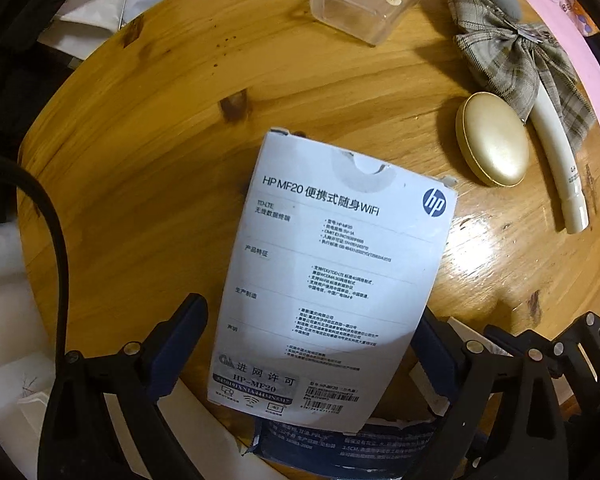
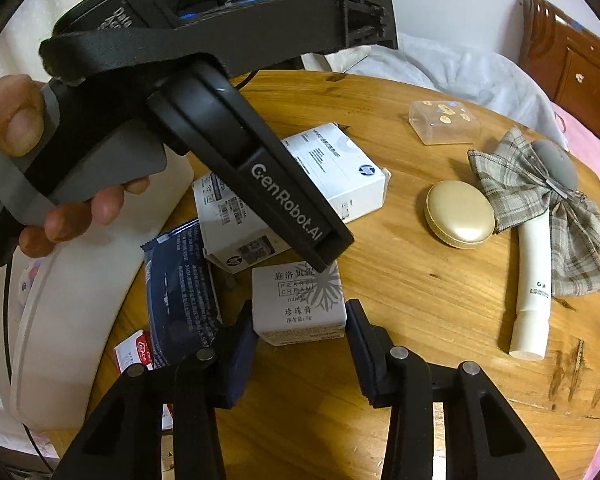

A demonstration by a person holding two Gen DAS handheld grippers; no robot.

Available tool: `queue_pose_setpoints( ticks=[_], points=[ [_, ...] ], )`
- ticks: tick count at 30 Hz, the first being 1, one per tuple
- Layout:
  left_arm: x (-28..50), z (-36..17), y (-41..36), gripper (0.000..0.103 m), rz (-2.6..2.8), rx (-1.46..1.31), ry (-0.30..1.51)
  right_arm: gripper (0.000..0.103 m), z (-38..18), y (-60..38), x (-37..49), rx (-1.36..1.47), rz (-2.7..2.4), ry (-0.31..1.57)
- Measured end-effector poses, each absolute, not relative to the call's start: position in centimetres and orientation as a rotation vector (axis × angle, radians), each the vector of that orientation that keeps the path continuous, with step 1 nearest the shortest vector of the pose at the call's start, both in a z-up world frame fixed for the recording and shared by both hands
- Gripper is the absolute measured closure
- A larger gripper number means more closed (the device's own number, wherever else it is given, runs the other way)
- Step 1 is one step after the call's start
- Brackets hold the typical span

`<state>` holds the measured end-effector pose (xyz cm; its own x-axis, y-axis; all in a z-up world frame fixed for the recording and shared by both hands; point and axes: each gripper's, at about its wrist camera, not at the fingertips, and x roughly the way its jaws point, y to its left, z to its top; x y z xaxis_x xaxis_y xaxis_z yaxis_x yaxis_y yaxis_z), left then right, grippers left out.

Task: Organize objects
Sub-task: 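Lift the HP box and cream box with both grippers and carry them over the tray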

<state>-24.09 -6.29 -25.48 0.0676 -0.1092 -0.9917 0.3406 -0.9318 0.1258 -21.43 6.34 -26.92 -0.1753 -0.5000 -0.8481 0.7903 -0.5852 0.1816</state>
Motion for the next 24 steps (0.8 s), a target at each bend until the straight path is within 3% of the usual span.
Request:
queue_pose_setpoints(
  ticks=[3,6,13,24],
  points=[
    [-24.1,-24.9,-5.8,0.020,-1.961,1.993,0.239,0.060,-26.9,6.7,-21.4,1.210,-1.877,0.362],
    [-24.1,-24.5,-5.4,0.023,-1.970,1.968,0.251,0.060,-26.6,7.0,-21.2,1.221,-1.883,0.347],
    [-23.3,-21.5,-3.3,0.024,-2.035,1.893,0.243,0.060,-24.7,8.2,-20.5,1.238,-1.914,0.297],
    [-17.7,-10.7,-0.2,0.024,-2.173,1.664,0.264,0.060,-18.1,10.5,-17.0,1.218,-1.988,0.203]
  ],
)
